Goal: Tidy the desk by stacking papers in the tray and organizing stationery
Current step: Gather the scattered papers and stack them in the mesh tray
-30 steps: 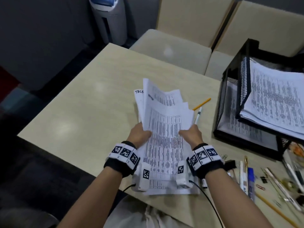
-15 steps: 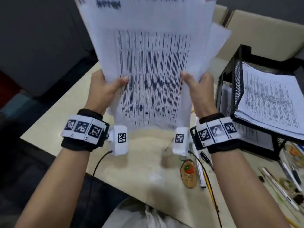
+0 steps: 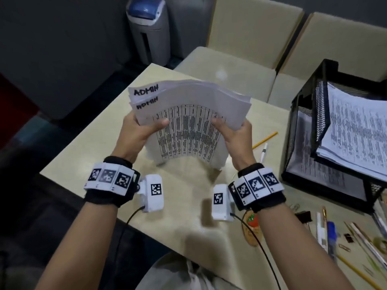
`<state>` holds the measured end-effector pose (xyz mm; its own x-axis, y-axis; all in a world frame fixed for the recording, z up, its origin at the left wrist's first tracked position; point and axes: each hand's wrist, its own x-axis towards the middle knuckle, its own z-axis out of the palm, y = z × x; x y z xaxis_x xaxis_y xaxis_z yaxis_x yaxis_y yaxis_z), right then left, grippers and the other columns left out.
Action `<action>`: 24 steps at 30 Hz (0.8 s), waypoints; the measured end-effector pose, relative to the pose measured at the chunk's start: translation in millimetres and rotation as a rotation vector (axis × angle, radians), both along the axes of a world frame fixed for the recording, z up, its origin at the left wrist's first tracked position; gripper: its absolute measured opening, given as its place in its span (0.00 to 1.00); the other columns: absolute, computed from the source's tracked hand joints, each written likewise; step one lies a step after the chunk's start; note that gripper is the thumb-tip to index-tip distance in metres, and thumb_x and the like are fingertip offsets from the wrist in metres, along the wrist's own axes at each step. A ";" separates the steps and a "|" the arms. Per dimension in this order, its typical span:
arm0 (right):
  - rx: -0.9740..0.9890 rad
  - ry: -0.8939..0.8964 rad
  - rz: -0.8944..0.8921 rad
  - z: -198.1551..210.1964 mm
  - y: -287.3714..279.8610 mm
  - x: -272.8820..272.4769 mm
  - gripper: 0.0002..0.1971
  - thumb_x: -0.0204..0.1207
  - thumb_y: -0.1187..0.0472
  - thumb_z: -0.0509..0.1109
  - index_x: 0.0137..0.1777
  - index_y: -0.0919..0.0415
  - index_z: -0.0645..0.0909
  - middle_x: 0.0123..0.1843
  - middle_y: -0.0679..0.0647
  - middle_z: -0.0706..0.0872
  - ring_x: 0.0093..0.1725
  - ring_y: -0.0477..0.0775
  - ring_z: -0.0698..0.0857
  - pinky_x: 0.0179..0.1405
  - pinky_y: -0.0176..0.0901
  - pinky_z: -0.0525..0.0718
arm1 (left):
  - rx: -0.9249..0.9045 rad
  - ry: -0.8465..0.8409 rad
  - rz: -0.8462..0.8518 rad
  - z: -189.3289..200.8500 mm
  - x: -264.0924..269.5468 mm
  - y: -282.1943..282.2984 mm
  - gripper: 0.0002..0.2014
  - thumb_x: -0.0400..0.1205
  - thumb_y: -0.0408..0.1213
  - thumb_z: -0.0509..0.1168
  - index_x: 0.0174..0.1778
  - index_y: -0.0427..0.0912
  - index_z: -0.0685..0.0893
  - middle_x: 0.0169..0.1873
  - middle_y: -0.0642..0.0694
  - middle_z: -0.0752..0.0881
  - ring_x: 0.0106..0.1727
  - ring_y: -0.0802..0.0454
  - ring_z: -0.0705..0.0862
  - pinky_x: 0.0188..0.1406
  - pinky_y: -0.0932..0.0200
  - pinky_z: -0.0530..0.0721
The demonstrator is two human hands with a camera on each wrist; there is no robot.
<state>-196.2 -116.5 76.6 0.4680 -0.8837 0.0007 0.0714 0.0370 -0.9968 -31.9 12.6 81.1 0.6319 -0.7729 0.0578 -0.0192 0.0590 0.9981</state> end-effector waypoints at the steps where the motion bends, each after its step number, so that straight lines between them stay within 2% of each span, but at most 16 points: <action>1: 0.030 0.046 -0.018 -6.9 1.5 1.5 0.15 0.69 0.66 0.76 0.55 0.66 0.81 0.55 0.69 0.86 0.49 0.56 0.84 0.51 0.49 0.85 | 0.071 0.005 0.003 -8.1 -4.0 -1.2 0.24 0.67 0.41 0.76 0.58 0.40 0.83 0.50 0.52 0.89 0.52 0.55 0.87 0.62 0.48 0.84; 3: 0.062 0.093 -0.059 -12.6 5.9 2.7 0.11 0.69 0.65 0.76 0.50 0.68 0.83 0.53 0.72 0.87 0.47 0.56 0.84 0.51 0.52 0.86 | 0.170 -0.010 0.043 -22.8 -9.9 -2.2 0.16 0.76 0.32 0.70 0.61 0.38 0.83 0.50 0.48 0.87 0.49 0.58 0.86 0.67 0.41 0.80; 4: 0.065 0.076 -0.076 -9.7 7.0 3.2 0.07 0.69 0.65 0.77 0.46 0.65 0.85 0.49 0.68 0.88 0.45 0.55 0.85 0.49 0.51 0.86 | 0.166 -0.031 0.090 -24.0 -11.2 -2.7 0.12 0.78 0.36 0.69 0.57 0.42 0.85 0.47 0.49 0.87 0.45 0.60 0.86 0.65 0.41 0.81; 5: 0.053 0.035 -0.093 -4.3 6.8 3.6 0.04 0.68 0.66 0.77 0.41 0.61 0.85 0.43 0.61 0.89 0.43 0.53 0.85 0.45 0.47 0.86 | 0.129 -0.054 0.146 -20.4 -11.6 -3.2 0.09 0.76 0.45 0.70 0.50 0.49 0.88 0.43 0.50 0.88 0.42 0.60 0.86 0.60 0.43 0.84; 6: 0.026 -0.009 -0.118 2.7 5.6 3.8 0.05 0.68 0.66 0.78 0.38 0.57 0.85 0.38 0.54 0.89 0.40 0.50 0.85 0.42 0.43 0.86 | 0.080 -0.065 0.191 -14.3 -10.9 -3.0 0.11 0.72 0.56 0.70 0.41 0.54 0.89 0.38 0.53 0.89 0.39 0.58 0.87 0.54 0.47 0.87; 8: -0.019 -0.107 -0.161 12.9 2.1 1.6 0.06 0.67 0.62 0.78 0.35 0.53 0.84 0.33 0.46 0.87 0.38 0.47 0.83 0.38 0.38 0.84 | -0.007 -0.039 0.264 -8.8 -6.1 -3.2 0.23 0.61 0.68 0.69 0.32 0.51 0.88 0.31 0.55 0.89 0.36 0.56 0.87 0.43 0.54 0.87; 11: -0.066 -0.086 -0.166 5.5 5.9 -4.5 0.13 0.61 0.48 0.78 0.37 0.52 0.77 0.36 0.48 0.81 0.34 0.40 0.79 0.33 0.31 0.79 | 0.115 -0.063 0.258 -25.0 -8.7 -1.1 0.34 0.49 0.78 0.66 0.33 0.51 0.82 0.33 0.54 0.85 0.35 0.57 0.83 0.36 0.62 0.84; 12: -0.062 -0.038 -0.152 -4.3 9.8 -7.2 0.15 0.61 0.48 0.79 0.40 0.51 0.77 0.38 0.46 0.82 0.34 0.36 0.81 0.34 0.29 0.80 | 0.188 -0.070 0.205 -37.0 -12.8 1.3 0.34 0.49 0.77 0.68 0.36 0.51 0.83 0.35 0.55 0.85 0.37 0.59 0.84 0.35 0.67 0.83; 14: -0.036 0.038 -0.130 -25.4 16.9 -12.5 0.13 0.66 0.57 0.79 0.48 0.50 0.79 0.43 0.46 0.86 0.37 0.32 0.84 0.39 0.27 0.82 | 0.297 -0.047 0.076 -54.3 -27.7 5.3 0.31 0.56 0.64 0.74 0.46 0.44 0.87 0.39 0.58 0.85 0.42 0.67 0.87 0.34 0.79 0.82; 16: -0.018 0.098 -0.134 -40.8 18.5 -16.5 0.13 0.72 0.67 0.74 0.55 0.59 0.78 0.45 0.49 0.85 0.37 0.27 0.83 0.39 0.26 0.81 | 0.332 -0.049 0.037 -67.8 -37.7 2.3 0.20 0.66 0.48 0.75 0.52 0.47 0.83 0.42 0.61 0.84 0.39 0.79 0.84 0.38 0.81 0.80; 18: -0.004 0.126 -0.148 -43.4 16.2 -20.7 0.16 0.76 0.69 0.69 0.61 0.64 0.72 0.48 0.49 0.82 0.41 0.29 0.83 0.41 0.25 0.80 | 0.335 -0.040 0.060 -64.2 -41.7 -4.7 0.08 0.75 0.37 0.72 0.44 0.52 0.81 0.39 0.56 0.84 0.36 0.72 0.84 0.44 0.66 0.82; 20: -0.027 0.165 -0.166 -39.7 9.7 -25.3 0.19 0.77 0.68 0.67 0.65 0.61 0.67 0.53 0.46 0.78 0.51 0.40 0.80 0.54 0.25 0.78 | 0.324 -0.034 0.067 -53.3 -42.2 -15.5 0.08 0.78 0.34 0.69 0.41 0.53 0.80 0.36 0.46 0.83 0.37 0.53 0.83 0.45 0.56 0.81; 21: -0.034 0.188 -0.176 -37.7 5.3 -29.2 0.20 0.78 0.68 0.66 0.67 0.61 0.65 0.52 0.42 0.76 0.52 0.41 0.77 0.56 0.20 0.75 | 0.303 -0.026 0.057 -46.4 -42.7 -20.8 0.07 0.79 0.33 0.68 0.42 0.52 0.80 0.36 0.43 0.82 0.37 0.49 0.81 0.44 0.54 0.81; 22: -0.026 0.208 -0.186 -36.0 0.7 -34.4 0.20 0.79 0.67 0.65 0.69 0.63 0.64 0.49 0.38 0.74 0.49 0.39 0.76 0.51 0.15 0.74 | 0.274 -0.027 0.044 -39.4 -44.9 -26.6 0.07 0.79 0.33 0.68 0.41 0.50 0.80 0.36 0.42 0.81 0.37 0.49 0.80 0.42 0.55 0.83; 23: -0.005 0.227 -0.196 -36.6 -4.0 -41.1 0.20 0.80 0.66 0.64 0.69 0.63 0.63 0.47 0.36 0.74 0.44 0.37 0.76 0.46 0.17 0.76 | 0.250 -0.034 0.027 -34.2 -48.6 -32.4 0.06 0.79 0.32 0.67 0.41 0.48 0.79 0.36 0.43 0.80 0.37 0.50 0.80 0.40 0.61 0.84; 24: 0.015 0.245 -0.217 -39.0 -8.7 -50.3 0.19 0.80 0.66 0.63 0.68 0.63 0.64 0.45 0.38 0.75 0.42 0.37 0.77 0.44 0.26 0.80 | 0.231 -0.037 0.009 -31.3 -54.0 -39.2 0.05 0.79 0.32 0.67 0.42 0.46 0.78 0.37 0.44 0.80 0.38 0.52 0.80 0.37 0.68 0.85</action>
